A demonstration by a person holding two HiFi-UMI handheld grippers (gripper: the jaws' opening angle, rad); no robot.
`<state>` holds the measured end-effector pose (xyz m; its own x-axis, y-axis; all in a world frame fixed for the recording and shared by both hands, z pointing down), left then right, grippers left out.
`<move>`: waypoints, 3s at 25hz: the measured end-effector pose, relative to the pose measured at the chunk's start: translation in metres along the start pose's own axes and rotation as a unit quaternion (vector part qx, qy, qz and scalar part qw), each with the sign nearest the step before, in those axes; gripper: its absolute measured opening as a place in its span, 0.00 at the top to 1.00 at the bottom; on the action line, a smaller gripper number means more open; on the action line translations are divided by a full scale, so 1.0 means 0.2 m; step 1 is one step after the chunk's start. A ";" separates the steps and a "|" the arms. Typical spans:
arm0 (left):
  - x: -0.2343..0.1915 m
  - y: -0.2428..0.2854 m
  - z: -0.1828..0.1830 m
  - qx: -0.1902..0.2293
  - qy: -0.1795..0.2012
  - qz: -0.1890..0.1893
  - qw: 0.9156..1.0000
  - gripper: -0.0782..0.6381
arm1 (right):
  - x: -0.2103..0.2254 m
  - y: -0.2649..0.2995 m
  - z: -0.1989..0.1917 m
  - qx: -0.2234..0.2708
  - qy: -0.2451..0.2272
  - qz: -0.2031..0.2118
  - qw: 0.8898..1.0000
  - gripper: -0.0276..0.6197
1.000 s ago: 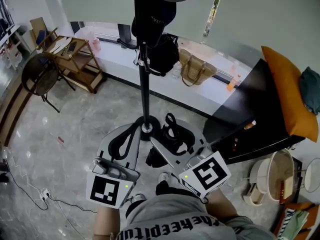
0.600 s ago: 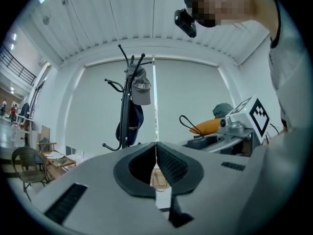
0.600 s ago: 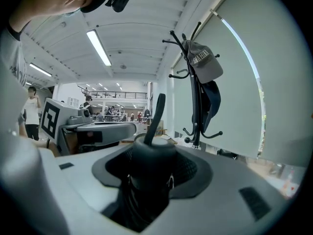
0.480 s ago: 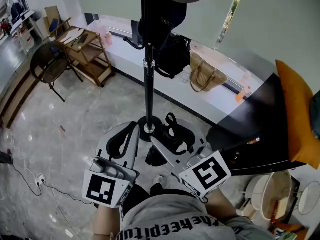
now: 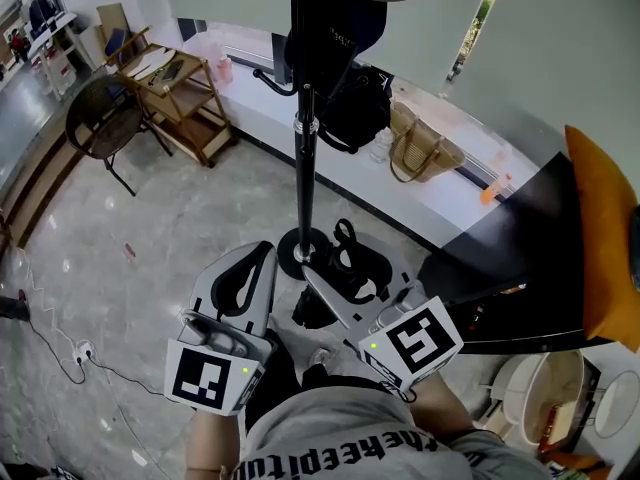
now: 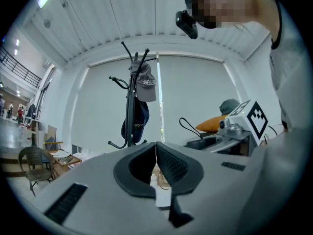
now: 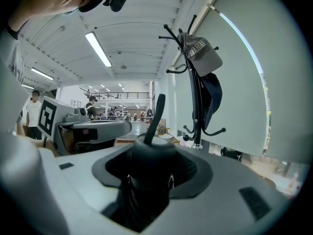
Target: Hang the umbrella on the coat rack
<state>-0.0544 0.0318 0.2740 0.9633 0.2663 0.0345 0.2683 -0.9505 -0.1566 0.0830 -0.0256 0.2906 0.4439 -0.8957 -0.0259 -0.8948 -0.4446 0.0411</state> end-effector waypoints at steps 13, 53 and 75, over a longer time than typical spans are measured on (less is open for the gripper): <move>-0.28 0.16 -0.04 -0.003 -0.017 -0.048 0.999 0.87 | 0.06 0.26 -0.02 -0.021 0.007 -0.038 0.999 0.61; -0.68 0.52 -0.21 -0.026 -0.055 -0.146 0.987 0.87 | 0.31 0.68 -0.31 -0.077 0.061 -0.114 0.989 0.61; -0.58 0.58 -0.28 -0.070 -0.057 -0.195 0.977 0.87 | 0.40 0.71 -0.33 -0.077 0.080 -0.085 0.990 0.61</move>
<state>-0.1339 -0.1179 0.3070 0.7823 0.6212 -0.0461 0.6211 -0.7835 -0.0176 -0.0056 -0.1601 0.3605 0.6004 -0.7916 0.1134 -0.7940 -0.5732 0.2026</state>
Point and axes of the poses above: the fingertips, and each gripper's own axes: y forward along the fingers, x to its right, z out of its top, the point moved 7 cm from there along -y, backward along the fingers, and after that the axes turned 6 degrees about x, right-handed, at the moved point
